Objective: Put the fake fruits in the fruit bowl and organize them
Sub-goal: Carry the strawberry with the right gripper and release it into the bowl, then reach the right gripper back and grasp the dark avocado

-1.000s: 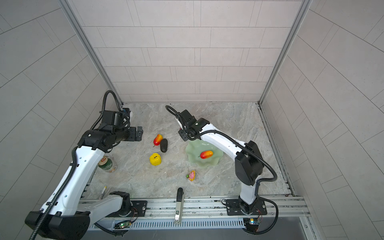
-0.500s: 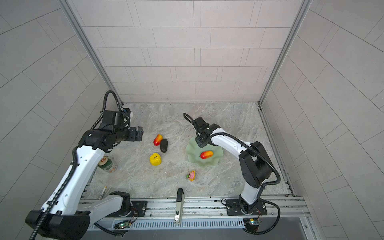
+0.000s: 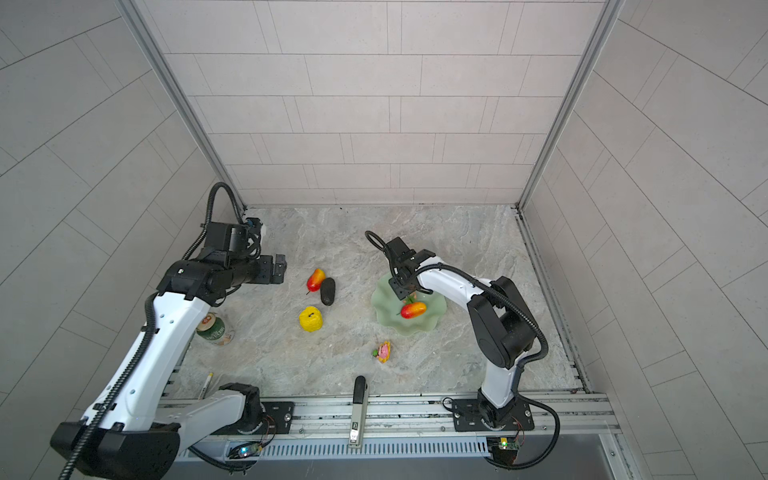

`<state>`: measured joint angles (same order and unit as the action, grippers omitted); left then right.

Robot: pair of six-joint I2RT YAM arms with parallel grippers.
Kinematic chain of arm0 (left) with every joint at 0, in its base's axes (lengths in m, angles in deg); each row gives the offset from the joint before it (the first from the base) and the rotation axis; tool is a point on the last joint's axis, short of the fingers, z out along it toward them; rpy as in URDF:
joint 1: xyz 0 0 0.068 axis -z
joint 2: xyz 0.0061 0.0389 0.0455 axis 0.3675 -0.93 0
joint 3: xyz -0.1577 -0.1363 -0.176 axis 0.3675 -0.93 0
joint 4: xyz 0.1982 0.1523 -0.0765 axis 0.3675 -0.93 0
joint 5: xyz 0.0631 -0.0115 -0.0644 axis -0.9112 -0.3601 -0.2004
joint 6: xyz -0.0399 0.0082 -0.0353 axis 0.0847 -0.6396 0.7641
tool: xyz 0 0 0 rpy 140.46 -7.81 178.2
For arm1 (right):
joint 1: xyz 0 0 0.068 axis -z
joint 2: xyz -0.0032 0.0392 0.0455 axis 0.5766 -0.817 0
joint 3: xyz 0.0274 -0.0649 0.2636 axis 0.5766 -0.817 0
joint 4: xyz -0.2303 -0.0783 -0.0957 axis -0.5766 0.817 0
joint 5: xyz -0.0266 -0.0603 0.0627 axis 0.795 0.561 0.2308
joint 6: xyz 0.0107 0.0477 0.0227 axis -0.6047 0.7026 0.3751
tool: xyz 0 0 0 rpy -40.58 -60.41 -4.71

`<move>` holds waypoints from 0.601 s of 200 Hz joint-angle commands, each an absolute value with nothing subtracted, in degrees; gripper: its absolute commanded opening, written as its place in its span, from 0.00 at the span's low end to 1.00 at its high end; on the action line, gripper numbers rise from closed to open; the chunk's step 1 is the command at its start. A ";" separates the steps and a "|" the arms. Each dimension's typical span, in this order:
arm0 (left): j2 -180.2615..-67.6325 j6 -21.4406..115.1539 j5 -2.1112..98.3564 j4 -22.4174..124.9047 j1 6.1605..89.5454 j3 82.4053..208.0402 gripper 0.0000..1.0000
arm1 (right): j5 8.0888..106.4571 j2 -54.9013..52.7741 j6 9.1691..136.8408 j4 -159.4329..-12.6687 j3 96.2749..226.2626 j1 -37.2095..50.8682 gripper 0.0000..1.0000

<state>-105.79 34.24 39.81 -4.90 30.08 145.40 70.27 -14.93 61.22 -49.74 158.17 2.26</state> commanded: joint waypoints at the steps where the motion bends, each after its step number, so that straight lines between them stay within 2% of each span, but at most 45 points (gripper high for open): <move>1: -104.38 33.56 39.68 -4.93 29.95 144.78 1.00 | 70.73 -13.39 59.90 -47.10 160.21 2.34 0.69; 43: -104.47 33.50 39.87 -4.93 29.98 144.77 1.00 | 69.33 -11.64 58.75 -44.24 165.82 -0.57 0.86; 59: -104.64 33.47 39.97 -4.90 29.98 144.93 1.00 | 66.04 -12.73 59.43 -45.75 169.13 -3.27 0.89; 81: -104.91 33.53 40.30 -4.79 30.00 144.91 1.00 | 61.26 -18.32 61.61 -48.31 175.33 -7.63 0.92; 103: -104.62 33.49 40.20 -5.05 29.99 144.80 1.00 | 62.14 -26.36 64.33 -47.97 183.59 -11.64 0.97; 120: -104.00 33.40 39.85 -4.79 30.02 144.53 1.00 | 62.29 -32.34 71.25 -47.73 189.92 -13.76 1.00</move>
<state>-105.38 34.22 40.05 -4.85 30.08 145.19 63.58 -24.77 63.51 -48.71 184.74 -11.27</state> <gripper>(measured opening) 0.996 0.987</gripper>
